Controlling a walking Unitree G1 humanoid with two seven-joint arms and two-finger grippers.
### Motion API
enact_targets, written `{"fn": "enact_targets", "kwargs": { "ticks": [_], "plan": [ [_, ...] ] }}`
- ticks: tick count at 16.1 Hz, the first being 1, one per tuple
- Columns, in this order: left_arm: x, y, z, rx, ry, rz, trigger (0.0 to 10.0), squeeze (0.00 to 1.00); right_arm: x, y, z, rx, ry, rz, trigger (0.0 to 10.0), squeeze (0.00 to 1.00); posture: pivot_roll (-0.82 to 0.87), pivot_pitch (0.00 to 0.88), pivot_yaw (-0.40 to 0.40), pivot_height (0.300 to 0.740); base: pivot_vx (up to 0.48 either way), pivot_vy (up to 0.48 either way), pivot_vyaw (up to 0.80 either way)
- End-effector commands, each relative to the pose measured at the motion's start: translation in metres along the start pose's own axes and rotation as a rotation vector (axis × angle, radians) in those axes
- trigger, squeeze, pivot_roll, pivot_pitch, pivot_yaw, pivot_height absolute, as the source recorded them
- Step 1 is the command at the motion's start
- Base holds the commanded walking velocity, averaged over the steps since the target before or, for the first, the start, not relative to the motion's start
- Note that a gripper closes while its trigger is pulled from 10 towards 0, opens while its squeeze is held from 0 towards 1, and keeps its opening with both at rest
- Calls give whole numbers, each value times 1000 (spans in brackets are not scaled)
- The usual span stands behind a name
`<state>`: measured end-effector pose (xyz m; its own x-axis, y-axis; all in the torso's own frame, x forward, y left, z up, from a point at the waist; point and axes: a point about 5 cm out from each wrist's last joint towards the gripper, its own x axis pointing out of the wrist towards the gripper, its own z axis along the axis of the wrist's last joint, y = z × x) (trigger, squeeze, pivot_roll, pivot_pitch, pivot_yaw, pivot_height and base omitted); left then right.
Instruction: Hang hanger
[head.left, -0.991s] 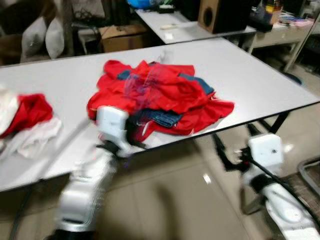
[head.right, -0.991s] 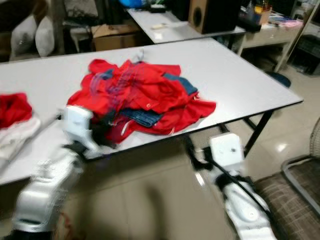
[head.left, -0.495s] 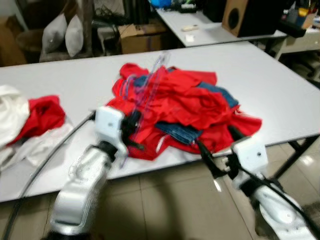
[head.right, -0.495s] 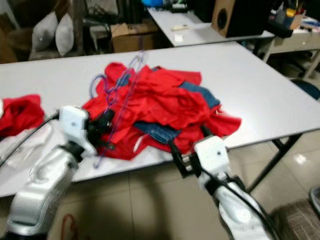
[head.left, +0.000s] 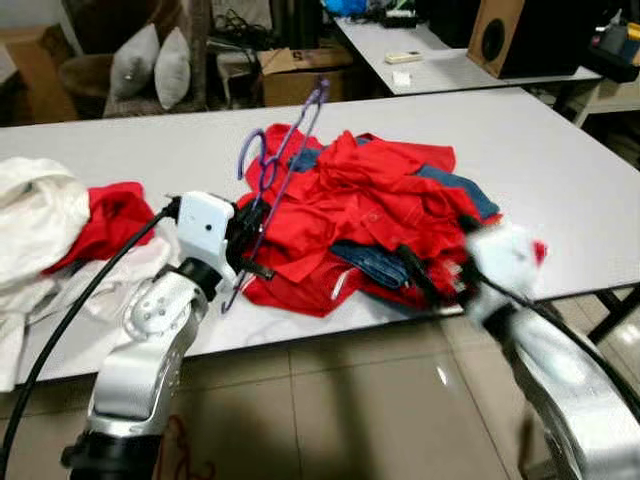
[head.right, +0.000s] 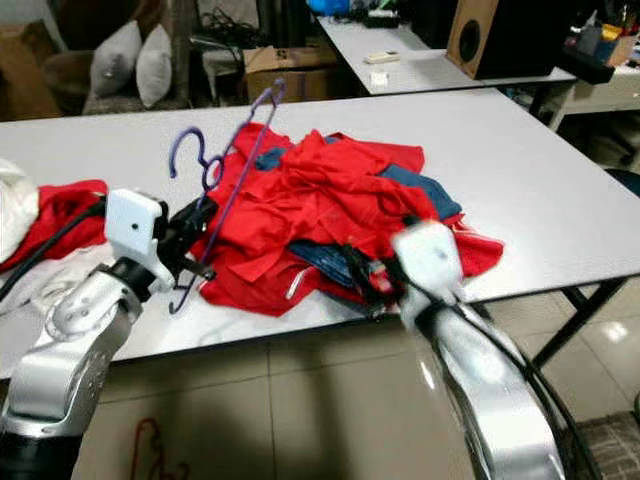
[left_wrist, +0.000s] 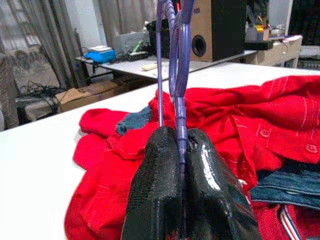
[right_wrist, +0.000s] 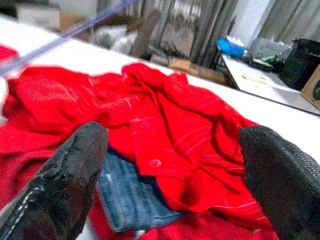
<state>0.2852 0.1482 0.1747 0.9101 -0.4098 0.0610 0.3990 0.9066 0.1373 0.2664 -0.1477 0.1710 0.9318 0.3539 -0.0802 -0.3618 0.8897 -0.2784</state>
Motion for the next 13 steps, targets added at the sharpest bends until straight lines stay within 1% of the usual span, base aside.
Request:
{"fn": "enact_targets", "kwargs": {
  "ticks": [1,2,3,4,5,6,8,9,10,12,13],
  "plan": [
    [2,-3,2,13,-2,-5,10000,0,13,-1,-6,-40,60,17,10000,0,-61,11,26,740,0,0,0],
    [2,-2,3,18,-3,-4,10000,0,28,-5,-5,-74,81,32,10000,0,-51,6,19,740,0,0,0],
    [-1,-1,3,34,0,0,10000,0,39,-9,-5,-103,94,43,10000,0,-33,0,2,740,0,0,0],
    [-4,3,2,53,6,9,10000,0,48,-12,-5,-112,110,63,6941,0,-20,0,-12,740,0,0,0],
    [-7,6,2,63,8,17,10000,0,53,-16,-6,-122,122,67,2471,0,-3,0,-33,740,0,0,0],
    [-9,7,3,70,9,23,10000,0,56,-19,-7,-128,128,62,0,0,-3,0,-33,740,0,0,0],
    [-15,10,3,90,11,35,10000,0,65,-28,-9,-138,146,63,0,0,25,0,-68,740,0,0,0],
    [-16,9,3,95,14,40,10000,0,69,-31,-11,-140,155,69,0,0,28,0,-73,740,0,0,0],
    [-19,8,2,98,16,46,10000,0,73,-35,-14,-111,166,79,0,0,35,0,-84,740,0,0,0],
    [-20,6,1,100,18,45,10000,0,75,-39,-15,-106,154,89,0,0,38,0,-88,740,0,0,0],
    [-21,4,1,96,17,39,10000,0,75,-42,-15,-83,148,88,0,0,36,0,-87,740,0,0,0]
  ]
}}
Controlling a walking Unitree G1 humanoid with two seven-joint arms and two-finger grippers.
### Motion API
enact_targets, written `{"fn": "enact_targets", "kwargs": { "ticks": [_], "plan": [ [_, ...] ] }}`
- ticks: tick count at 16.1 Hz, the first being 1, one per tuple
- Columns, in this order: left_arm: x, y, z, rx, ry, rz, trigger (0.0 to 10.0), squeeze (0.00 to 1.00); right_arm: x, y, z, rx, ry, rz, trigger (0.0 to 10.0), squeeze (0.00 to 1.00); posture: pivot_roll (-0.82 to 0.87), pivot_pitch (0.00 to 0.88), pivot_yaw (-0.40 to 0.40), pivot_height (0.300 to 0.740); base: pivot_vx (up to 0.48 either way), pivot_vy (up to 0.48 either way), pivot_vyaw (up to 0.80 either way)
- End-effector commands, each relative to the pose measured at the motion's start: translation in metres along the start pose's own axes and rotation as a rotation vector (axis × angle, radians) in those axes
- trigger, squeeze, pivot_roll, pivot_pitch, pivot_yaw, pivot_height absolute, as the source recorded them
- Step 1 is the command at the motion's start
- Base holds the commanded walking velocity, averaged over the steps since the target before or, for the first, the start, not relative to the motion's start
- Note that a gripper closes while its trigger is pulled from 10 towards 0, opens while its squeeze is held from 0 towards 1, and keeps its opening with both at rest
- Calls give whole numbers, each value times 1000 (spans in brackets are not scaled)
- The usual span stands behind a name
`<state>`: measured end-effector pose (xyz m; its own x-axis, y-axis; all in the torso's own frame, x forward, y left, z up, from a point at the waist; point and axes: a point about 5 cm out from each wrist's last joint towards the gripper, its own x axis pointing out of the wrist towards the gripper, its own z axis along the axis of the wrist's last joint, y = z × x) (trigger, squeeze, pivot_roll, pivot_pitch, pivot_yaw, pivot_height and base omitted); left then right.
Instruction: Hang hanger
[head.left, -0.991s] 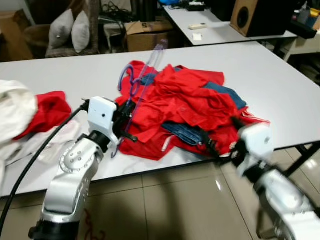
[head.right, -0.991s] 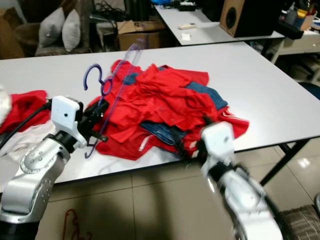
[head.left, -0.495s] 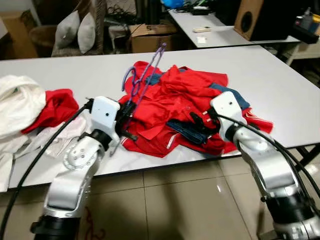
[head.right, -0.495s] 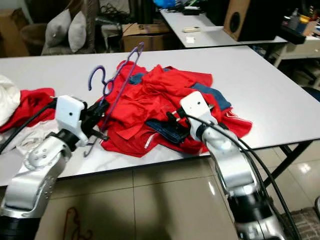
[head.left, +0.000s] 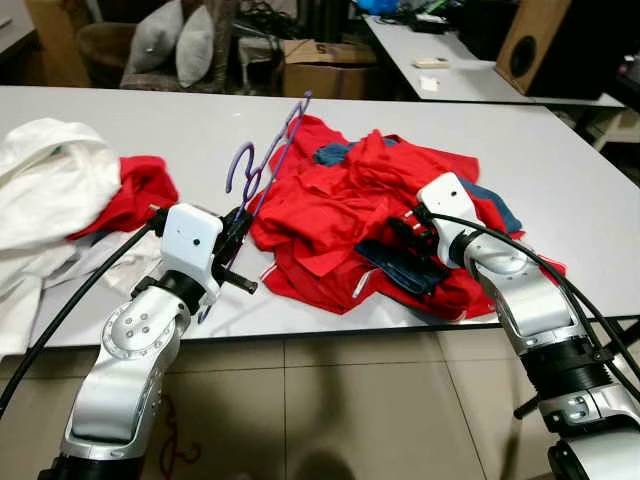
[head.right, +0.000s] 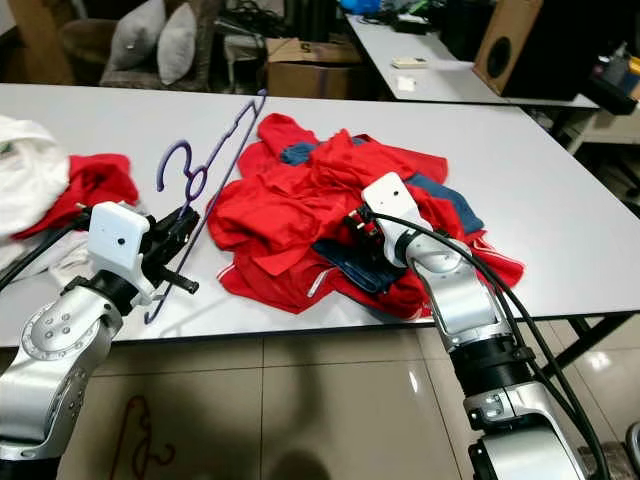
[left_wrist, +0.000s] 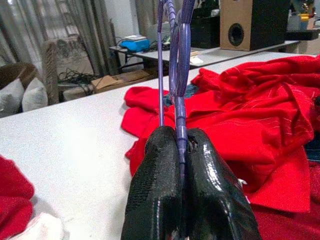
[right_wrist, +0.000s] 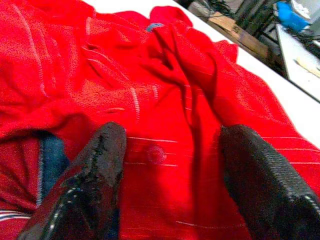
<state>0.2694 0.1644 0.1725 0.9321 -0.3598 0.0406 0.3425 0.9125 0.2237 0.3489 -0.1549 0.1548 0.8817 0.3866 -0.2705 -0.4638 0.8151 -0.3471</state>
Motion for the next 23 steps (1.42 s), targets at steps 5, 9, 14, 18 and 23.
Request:
{"fn": "enact_targets", "kwargs": {
  "ticks": [5,9,14,18,23],
  "plan": [
    [3,-11,4,3,-16,-34,10000,0,-5,-25,-12,49,23,-54,0,0,34,0,-79,740,0,0,0],
    [6,-13,5,5,-16,-42,10000,0,-8,-39,-21,112,27,-103,0,0,26,0,-70,740,0,0,0],
    [6,-17,6,-2,-19,-42,10000,0,-22,-62,-21,249,-53,-100,0,0,23,0,-82,740,0,0,0],
    [6,-24,4,-14,-17,-53,10000,0,-61,-106,-28,268,-87,-190,0,0,-1,3,-74,740,0,0,0],
    [11,-32,3,-37,-24,-78,10000,0,-89,-90,-16,194,-212,-88,9255,0,-21,3,-52,740,0,0,0]
  ]
}}
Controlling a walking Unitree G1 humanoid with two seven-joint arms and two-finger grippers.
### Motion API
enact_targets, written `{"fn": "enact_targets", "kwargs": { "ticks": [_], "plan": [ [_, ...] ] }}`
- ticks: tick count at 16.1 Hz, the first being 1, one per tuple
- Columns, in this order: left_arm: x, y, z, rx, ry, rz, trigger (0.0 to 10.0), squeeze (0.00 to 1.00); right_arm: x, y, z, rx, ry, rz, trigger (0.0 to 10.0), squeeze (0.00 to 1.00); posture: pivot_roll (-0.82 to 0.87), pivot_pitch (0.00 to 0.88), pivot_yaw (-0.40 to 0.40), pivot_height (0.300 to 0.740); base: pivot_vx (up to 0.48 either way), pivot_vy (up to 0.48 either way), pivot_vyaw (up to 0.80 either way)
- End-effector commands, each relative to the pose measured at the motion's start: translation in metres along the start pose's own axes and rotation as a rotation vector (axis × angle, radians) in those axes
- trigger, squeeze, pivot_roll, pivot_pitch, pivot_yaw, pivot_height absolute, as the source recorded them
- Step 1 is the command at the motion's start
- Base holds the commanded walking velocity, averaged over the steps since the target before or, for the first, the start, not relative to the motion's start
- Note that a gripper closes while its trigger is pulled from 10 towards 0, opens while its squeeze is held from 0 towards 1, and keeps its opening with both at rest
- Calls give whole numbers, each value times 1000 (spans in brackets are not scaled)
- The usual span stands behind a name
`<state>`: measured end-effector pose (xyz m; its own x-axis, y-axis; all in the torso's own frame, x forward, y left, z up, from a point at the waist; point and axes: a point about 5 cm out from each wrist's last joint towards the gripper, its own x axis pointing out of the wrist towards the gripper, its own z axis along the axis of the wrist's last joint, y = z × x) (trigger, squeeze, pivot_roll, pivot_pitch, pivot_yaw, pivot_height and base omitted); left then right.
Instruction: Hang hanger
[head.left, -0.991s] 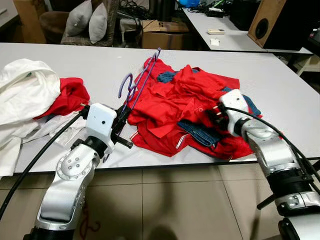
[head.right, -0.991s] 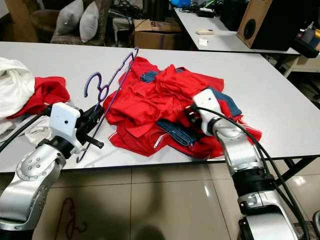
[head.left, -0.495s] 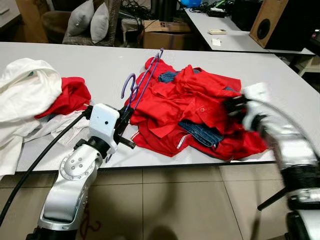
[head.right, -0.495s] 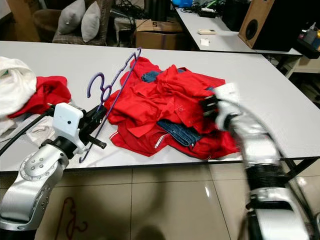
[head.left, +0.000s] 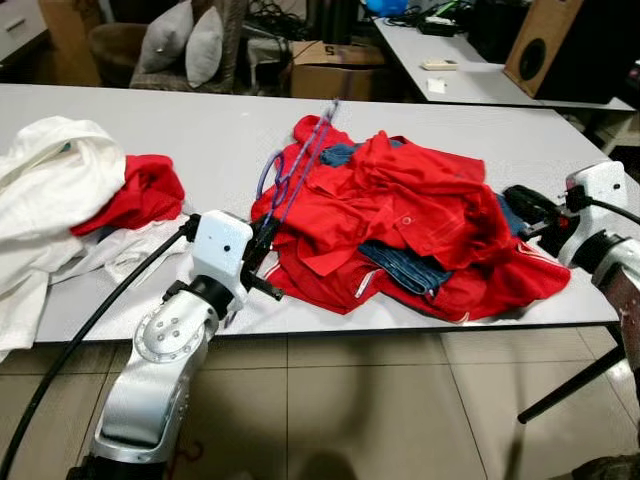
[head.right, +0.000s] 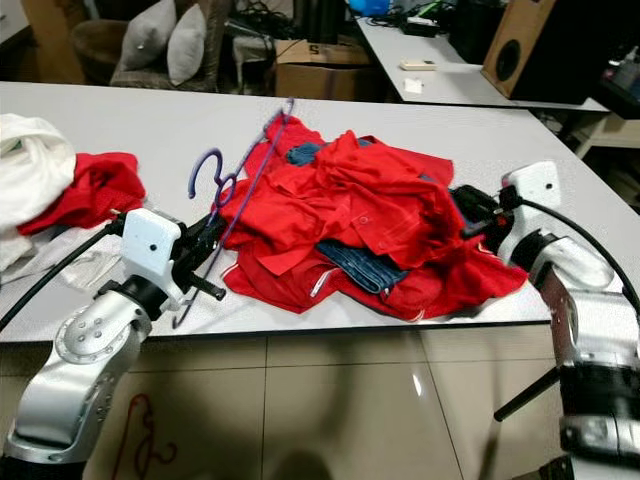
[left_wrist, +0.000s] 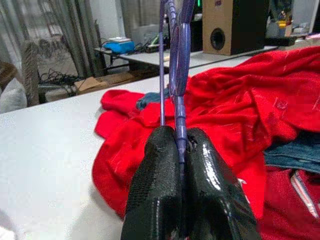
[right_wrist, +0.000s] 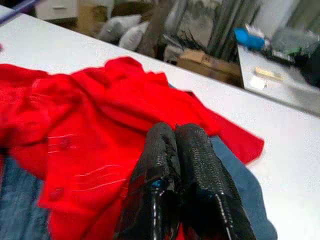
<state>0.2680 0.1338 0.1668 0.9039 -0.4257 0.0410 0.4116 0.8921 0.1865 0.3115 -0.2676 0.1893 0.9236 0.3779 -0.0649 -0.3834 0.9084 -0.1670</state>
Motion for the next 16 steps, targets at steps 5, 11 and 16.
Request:
{"fn": "enact_targets", "kwargs": {
  "ticks": [5,11,16],
  "plan": [
    [4,-10,1,-27,-8,-31,10000,0,-19,26,4,23,-49,-3,10000,0,-38,4,-23,740,0,0,0],
    [7,-9,2,-27,-14,-44,10000,0,-41,38,-3,81,-37,-97,10000,1000,-50,16,2,740,0,0,0],
    [9,-16,3,-80,-30,-63,10000,0,-76,64,-9,90,-11,-145,10000,1000,-73,22,26,740,0,0,0]
  ]
}}
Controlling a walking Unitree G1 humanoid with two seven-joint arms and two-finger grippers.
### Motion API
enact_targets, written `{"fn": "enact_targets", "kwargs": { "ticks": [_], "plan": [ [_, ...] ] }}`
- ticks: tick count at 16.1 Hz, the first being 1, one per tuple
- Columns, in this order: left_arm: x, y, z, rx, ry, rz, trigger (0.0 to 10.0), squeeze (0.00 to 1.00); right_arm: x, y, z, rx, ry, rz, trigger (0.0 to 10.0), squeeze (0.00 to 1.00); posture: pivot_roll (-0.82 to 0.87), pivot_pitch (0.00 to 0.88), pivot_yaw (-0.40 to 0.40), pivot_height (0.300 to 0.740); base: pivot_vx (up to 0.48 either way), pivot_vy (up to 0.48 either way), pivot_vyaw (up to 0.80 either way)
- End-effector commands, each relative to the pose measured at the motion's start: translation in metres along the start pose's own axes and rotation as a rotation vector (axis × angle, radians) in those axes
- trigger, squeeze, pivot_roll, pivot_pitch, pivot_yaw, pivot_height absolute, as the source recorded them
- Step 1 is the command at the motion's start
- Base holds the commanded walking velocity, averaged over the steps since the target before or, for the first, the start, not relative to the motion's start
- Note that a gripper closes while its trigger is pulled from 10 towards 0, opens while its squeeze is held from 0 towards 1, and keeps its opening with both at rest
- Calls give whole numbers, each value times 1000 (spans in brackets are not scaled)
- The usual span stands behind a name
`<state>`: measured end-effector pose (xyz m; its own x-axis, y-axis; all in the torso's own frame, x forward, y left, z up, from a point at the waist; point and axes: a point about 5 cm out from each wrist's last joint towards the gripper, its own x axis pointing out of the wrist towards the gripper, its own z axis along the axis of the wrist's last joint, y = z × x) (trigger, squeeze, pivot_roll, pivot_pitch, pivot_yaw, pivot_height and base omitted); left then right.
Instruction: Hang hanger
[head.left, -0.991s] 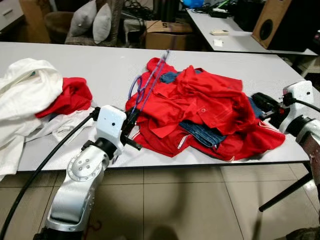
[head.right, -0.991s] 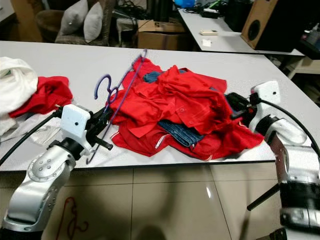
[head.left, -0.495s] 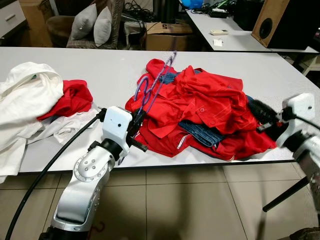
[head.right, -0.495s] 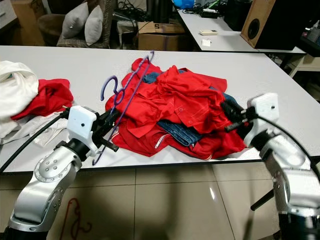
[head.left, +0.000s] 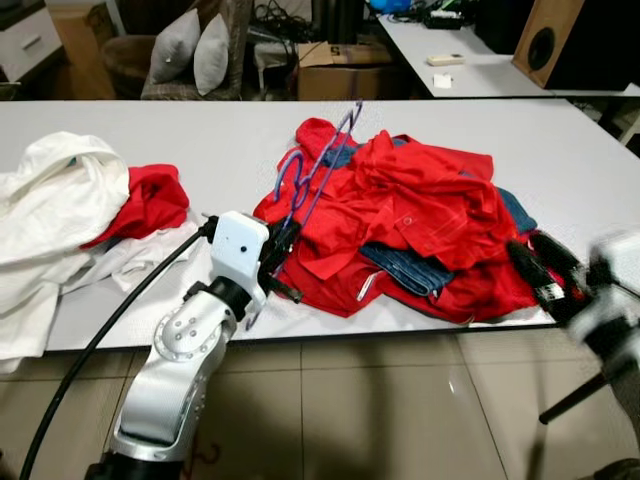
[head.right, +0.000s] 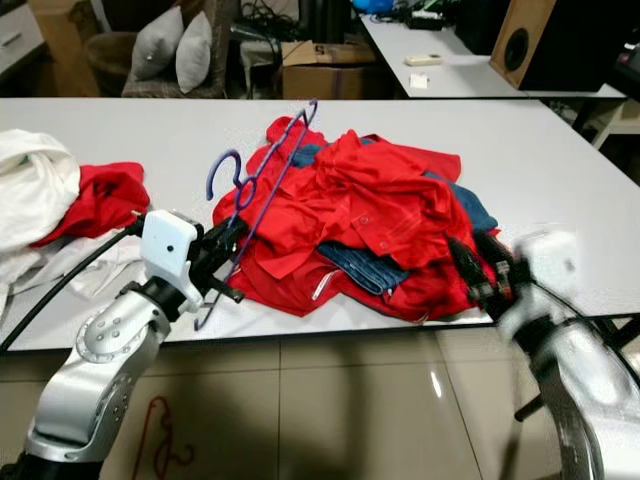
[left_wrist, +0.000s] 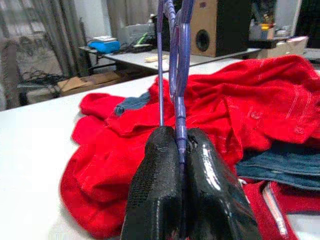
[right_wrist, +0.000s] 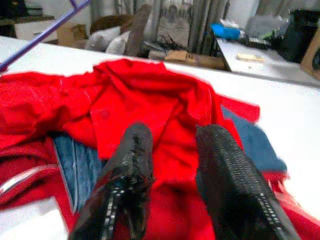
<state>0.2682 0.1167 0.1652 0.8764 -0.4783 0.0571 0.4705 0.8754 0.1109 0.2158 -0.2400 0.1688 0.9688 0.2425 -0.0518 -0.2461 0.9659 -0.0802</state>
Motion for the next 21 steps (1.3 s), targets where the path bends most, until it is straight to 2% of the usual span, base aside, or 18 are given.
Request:
{"fn": "enact_targets", "kwargs": {
  "ticks": [1,2,3,4,5,8,9,10,11,16,19,21],
  "plan": [
    [1,-1,0,-18,0,-3,10000,0,-7,7,2,2,-3,0,10000,1000,-80,21,31,740,0,0,0],
    [1,-2,0,-35,-6,-3,10000,0,-12,16,1,2,-12,2,10000,1000,-83,20,33,740,0,0,0],
    [1,-2,-1,-44,-12,-9,10000,0,-14,23,-2,-3,-14,-75,10000,1000,-90,18,38,740,0,0,0],
    [0,-2,-1,-41,-9,-8,10000,0,-15,28,-4,-16,-5,-142,10000,0,-95,17,39,740,0,0,0],
    [-2,-3,-5,-30,7,-3,10000,0,-17,41,-5,-22,-14,-130,10000,0,-95,17,41,740,0,0,0],
    [-8,0,-9,-29,3,43,10000,0,-15,59,-5,-86,-24,-119,10000,0,-94,12,38,740,0,0,0],
    [-10,1,-10,-23,7,60,10000,0,-11,60,-6,-84,-45,-165,10000,0,-85,11,32,740,240,0,0],
    [-12,3,-9,-17,8,76,10000,0,-7,62,-5,-142,-70,-173,10000,0,-75,7,21,740,251,0,0],
    [-13,3,-9,-18,6,84,10000,0,-6,63,-4,-156,-78,-160,10000,0,-73,6,20,740,251,0,0],
    [-16,9,-4,-7,-10,122,10000,0,7,78,-5,-27,-78,-56,10000,0,-52,0,-12,740,309,0,0],
    [-17,11,-3,-16,-14,133,10000,0,13,79,-4,-29,-81,-35,10000,0,-49,1,-13,740,297,0,-800],
    [-17,10,-4,-19,-9,134,10000,0,13,75,-2,-44,-89,-34,10000,0,-56,0,-2,740,0,0,0]
  ]
}}
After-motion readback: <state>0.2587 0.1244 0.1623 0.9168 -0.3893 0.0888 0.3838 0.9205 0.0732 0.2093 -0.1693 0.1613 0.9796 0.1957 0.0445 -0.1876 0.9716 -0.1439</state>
